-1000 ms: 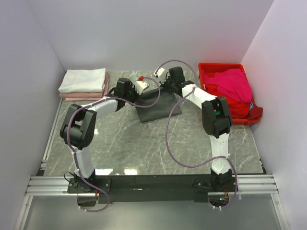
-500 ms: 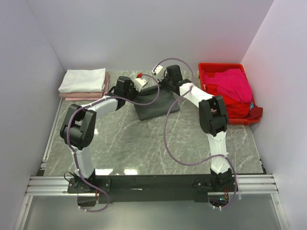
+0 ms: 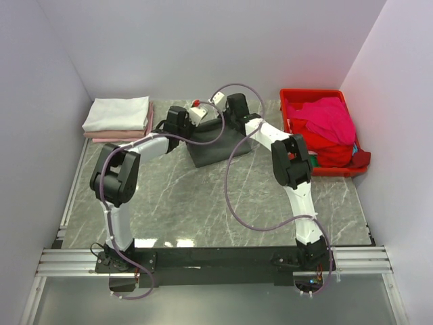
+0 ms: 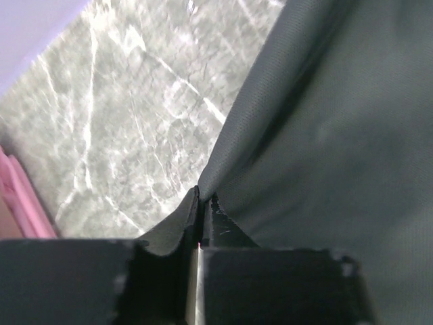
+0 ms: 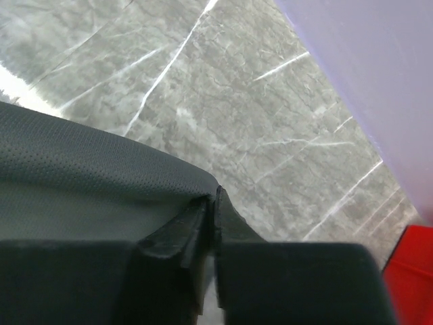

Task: Fold and stack the t-shirts
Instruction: Fold the tshirt, then neatly place the folded tshirt to the corner

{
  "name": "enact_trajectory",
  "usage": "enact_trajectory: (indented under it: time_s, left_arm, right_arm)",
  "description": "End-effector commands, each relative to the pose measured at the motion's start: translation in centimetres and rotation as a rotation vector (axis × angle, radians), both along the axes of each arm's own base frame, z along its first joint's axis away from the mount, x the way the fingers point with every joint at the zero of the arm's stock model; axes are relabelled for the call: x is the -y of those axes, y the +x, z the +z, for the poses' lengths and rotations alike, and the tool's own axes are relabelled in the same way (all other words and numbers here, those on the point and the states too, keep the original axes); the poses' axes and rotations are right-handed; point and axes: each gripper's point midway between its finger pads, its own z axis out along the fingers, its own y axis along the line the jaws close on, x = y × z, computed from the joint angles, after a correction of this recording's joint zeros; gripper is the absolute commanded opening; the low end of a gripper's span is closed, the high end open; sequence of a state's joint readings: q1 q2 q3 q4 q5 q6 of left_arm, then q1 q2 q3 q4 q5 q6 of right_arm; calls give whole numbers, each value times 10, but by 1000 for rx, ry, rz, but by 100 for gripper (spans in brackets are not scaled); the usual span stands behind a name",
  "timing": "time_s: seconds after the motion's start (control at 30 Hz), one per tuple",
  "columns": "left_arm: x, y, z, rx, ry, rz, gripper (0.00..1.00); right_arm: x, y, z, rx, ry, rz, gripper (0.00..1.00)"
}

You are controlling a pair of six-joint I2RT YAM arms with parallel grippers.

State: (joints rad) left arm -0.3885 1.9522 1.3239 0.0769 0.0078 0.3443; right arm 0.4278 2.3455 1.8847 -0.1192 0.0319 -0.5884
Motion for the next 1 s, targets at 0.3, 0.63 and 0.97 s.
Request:
enact_trajectory:
  time_s: [0.3,0.63,0.97]
  left_arm:
    - [-70,22,97,2,-487,513,83]
    - [-18,-88,53,-472,-885,386,99]
    - [2,-87,-17,-618,-961,615,99]
  right_arm:
    - [36,17,115,155,220,-212,70]
    - [7,-173,141,-281,491,419,72]
    - [28,-263,131,-385,507,418,71]
